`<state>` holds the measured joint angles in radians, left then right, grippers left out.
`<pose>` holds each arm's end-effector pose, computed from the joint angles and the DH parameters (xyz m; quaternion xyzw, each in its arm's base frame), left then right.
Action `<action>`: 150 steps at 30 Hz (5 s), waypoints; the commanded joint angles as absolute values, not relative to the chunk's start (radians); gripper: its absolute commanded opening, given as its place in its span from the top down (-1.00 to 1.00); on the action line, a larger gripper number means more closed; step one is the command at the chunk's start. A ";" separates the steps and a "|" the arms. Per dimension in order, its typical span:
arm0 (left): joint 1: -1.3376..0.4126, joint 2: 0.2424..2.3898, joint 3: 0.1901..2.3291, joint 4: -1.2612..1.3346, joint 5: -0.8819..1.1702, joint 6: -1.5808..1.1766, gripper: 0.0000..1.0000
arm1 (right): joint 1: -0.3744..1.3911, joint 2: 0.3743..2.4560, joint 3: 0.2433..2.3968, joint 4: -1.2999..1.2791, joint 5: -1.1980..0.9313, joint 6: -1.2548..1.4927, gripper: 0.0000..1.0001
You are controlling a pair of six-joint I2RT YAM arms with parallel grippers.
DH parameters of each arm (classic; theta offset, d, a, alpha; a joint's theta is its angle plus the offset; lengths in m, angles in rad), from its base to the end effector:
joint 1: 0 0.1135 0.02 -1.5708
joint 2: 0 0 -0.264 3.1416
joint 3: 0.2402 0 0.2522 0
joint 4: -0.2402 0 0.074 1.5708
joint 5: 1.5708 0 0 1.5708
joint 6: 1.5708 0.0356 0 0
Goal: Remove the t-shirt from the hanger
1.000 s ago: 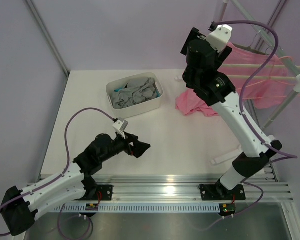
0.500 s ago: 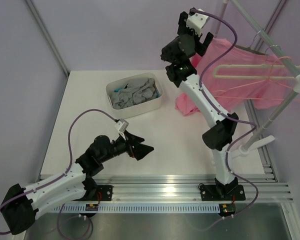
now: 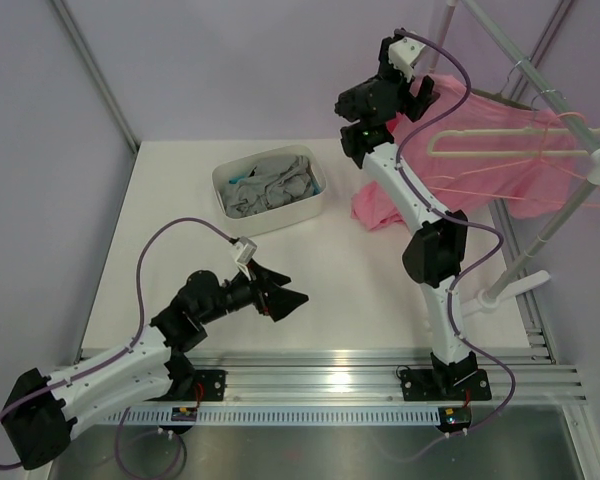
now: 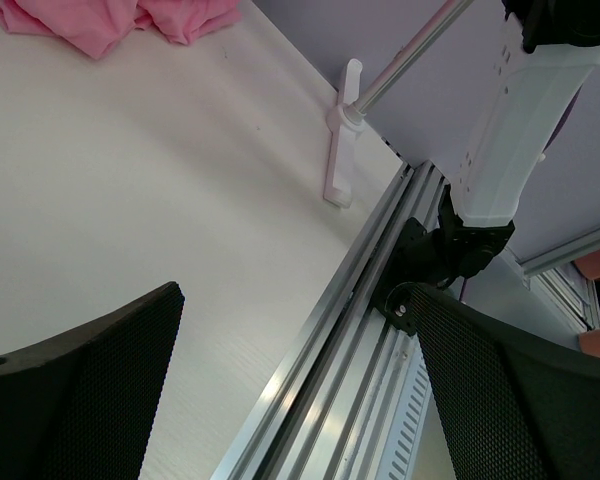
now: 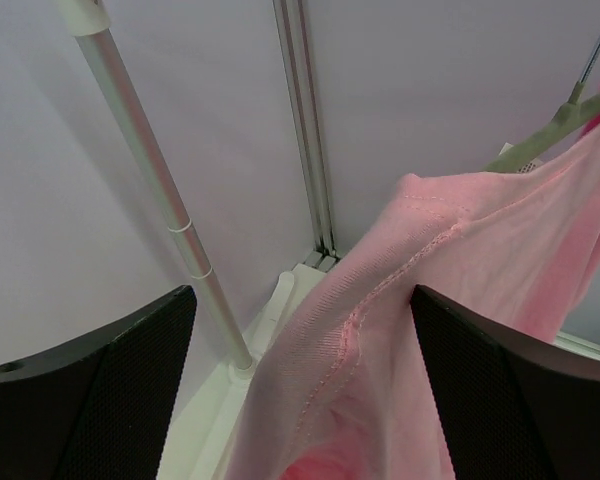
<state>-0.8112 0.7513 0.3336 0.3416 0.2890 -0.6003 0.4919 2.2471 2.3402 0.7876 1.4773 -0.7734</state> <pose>0.1187 -0.1398 0.2410 0.1737 0.7115 -0.5167 0.4434 0.4335 0.1921 0.4615 0.3631 0.5763 -0.3231 0.6570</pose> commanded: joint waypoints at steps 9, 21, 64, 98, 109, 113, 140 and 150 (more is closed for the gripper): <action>-0.816 0.716 0.348 0.347 0.290 -0.581 -0.98 | 0.474 2.255 2.439 0.853 1.519 -0.834 -0.47; -0.816 0.704 0.334 0.353 0.285 -0.598 -0.98 | 0.472 2.235 2.457 0.799 1.545 -0.830 0.45; -0.816 0.683 0.353 0.281 0.219 -0.552 -0.98 | 0.577 2.092 2.431 0.824 1.471 -1.012 1.00; -0.816 0.658 0.350 0.267 0.187 -0.543 -0.98 | 0.675 2.155 2.500 0.658 1.322 -1.023 1.00; -0.816 0.614 0.345 0.253 0.155 -0.535 -0.98 | 0.764 2.158 2.478 0.655 1.299 -1.080 1.00; -0.818 0.595 0.330 0.268 0.126 -0.541 -0.98 | 0.782 2.155 2.464 0.658 1.304 -1.088 1.00; -0.816 0.276 0.543 -0.138 -0.061 -0.512 -0.98 | 0.864 2.055 2.523 0.225 1.252 -0.825 1.00; -0.816 0.426 0.683 -0.199 -0.179 -0.436 -0.98 | 0.887 1.996 2.571 -0.090 1.249 -0.626 1.00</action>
<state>-0.8127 0.3538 0.6075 -0.1894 -0.0963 -0.4667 0.8757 2.0861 2.4882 0.1566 1.3132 -0.7979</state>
